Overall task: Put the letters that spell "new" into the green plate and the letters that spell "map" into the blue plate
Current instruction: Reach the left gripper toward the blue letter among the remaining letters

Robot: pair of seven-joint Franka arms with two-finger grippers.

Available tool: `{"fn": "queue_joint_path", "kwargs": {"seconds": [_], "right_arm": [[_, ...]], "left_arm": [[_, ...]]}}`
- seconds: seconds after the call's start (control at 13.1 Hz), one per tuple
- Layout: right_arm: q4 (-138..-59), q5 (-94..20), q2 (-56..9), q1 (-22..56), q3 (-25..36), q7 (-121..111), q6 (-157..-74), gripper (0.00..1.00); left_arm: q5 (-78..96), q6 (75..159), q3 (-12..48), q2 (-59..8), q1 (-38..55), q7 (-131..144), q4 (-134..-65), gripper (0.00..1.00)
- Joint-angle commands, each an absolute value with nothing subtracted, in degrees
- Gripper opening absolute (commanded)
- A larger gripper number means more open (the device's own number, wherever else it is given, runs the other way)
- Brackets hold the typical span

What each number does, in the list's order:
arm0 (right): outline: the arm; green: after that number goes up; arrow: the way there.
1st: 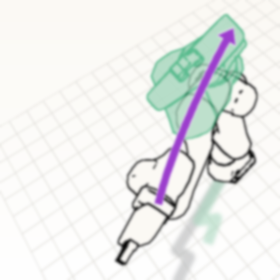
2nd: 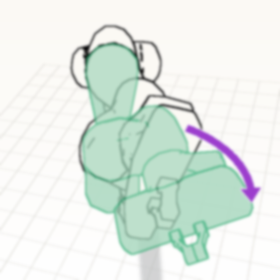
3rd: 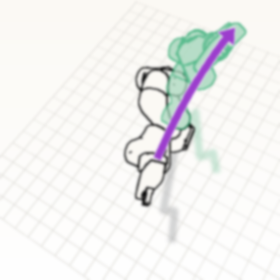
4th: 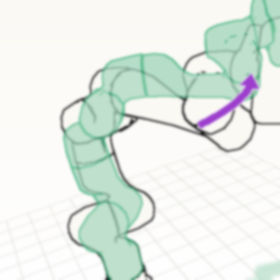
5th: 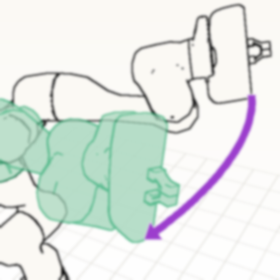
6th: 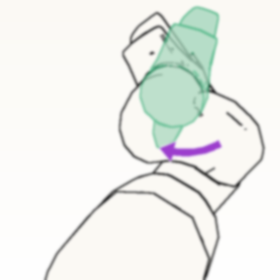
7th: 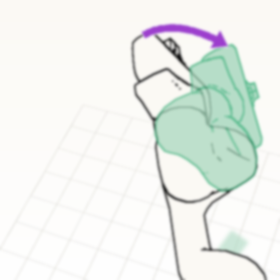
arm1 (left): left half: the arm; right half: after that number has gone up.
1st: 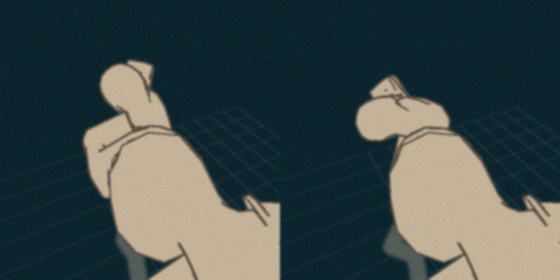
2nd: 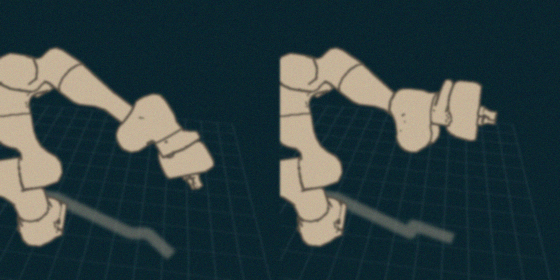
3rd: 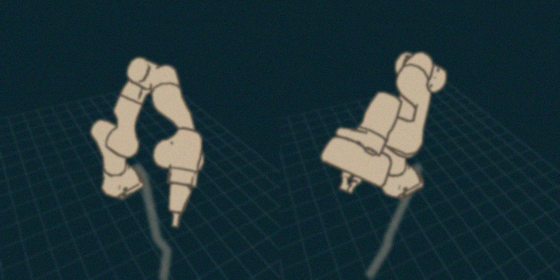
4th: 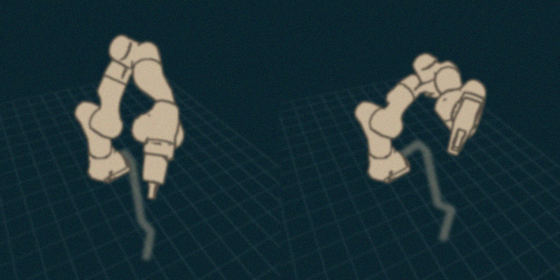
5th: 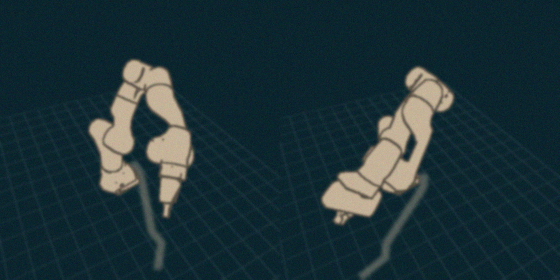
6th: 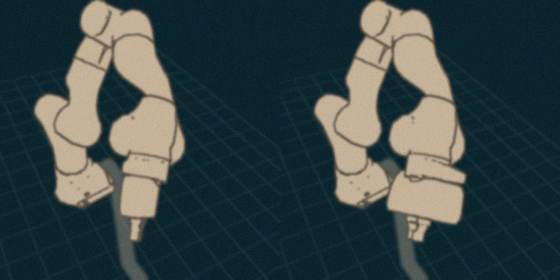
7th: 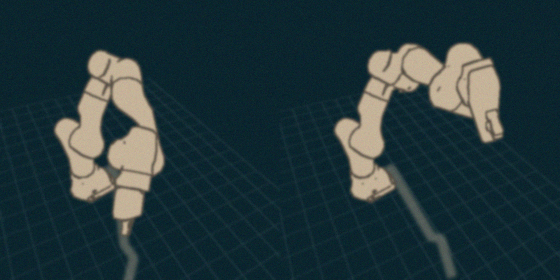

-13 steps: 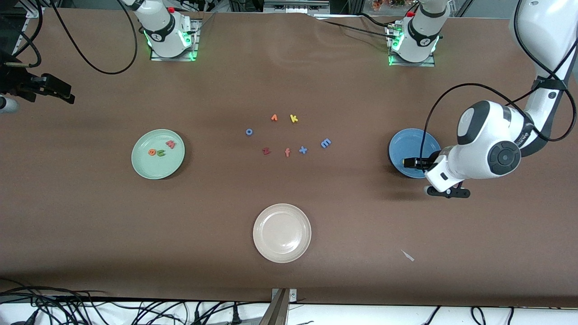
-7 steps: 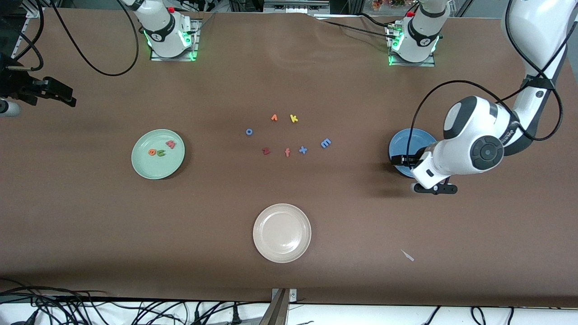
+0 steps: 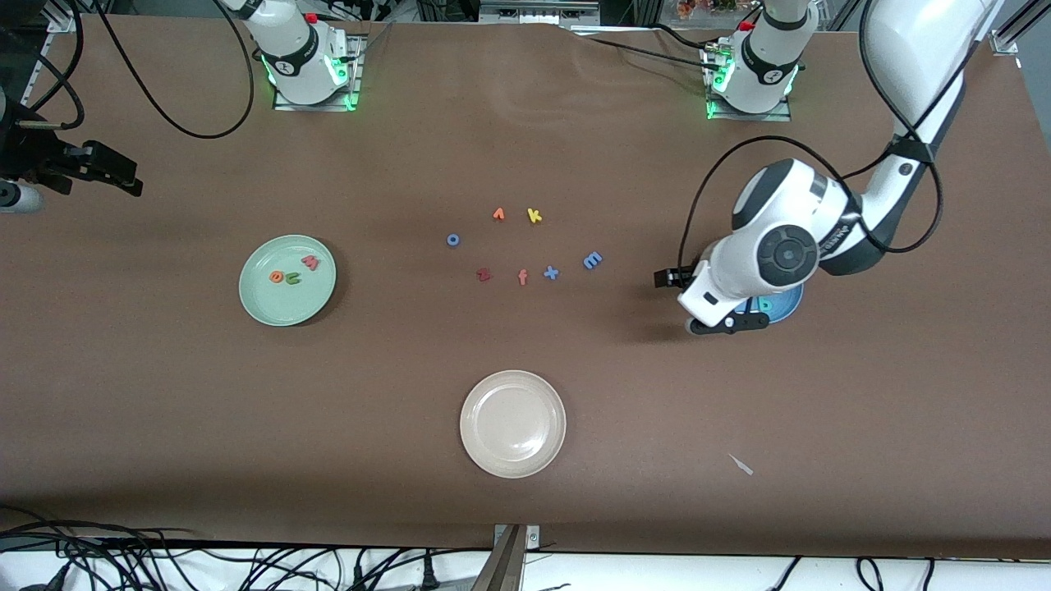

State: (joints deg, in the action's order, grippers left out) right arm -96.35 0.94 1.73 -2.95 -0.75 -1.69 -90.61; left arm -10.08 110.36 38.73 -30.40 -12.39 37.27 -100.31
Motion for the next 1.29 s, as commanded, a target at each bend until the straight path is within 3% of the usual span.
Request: {"fn": "queue_joint_path", "kwargs": {"seconds": [0.0, 0.76, 1.22], "right_arm": [[-95.5, -0.2, 1.2, -3.2, -0.4, -2.4, -90.7, 1.0], [-95.5, -0.3, 1.3, -3.1, -0.6, -2.4, -90.4, 1.0], [-95.4, -0.3, 1.3, -3.1, -0.6, -2.4, -90.1, 1.0]], "left_arm": [[-10.7, 112.0, 38.7, -31.1, -10.5, 42.0, -99.8, 1.0], [-11.4, 124.4, 38.3, -36.6, -2.9, 55.9, -100.5, 1.0], [-18.1, 133.2, 38.1, -37.5, 0.2, 58.3, -108.8, 1.0]]}}
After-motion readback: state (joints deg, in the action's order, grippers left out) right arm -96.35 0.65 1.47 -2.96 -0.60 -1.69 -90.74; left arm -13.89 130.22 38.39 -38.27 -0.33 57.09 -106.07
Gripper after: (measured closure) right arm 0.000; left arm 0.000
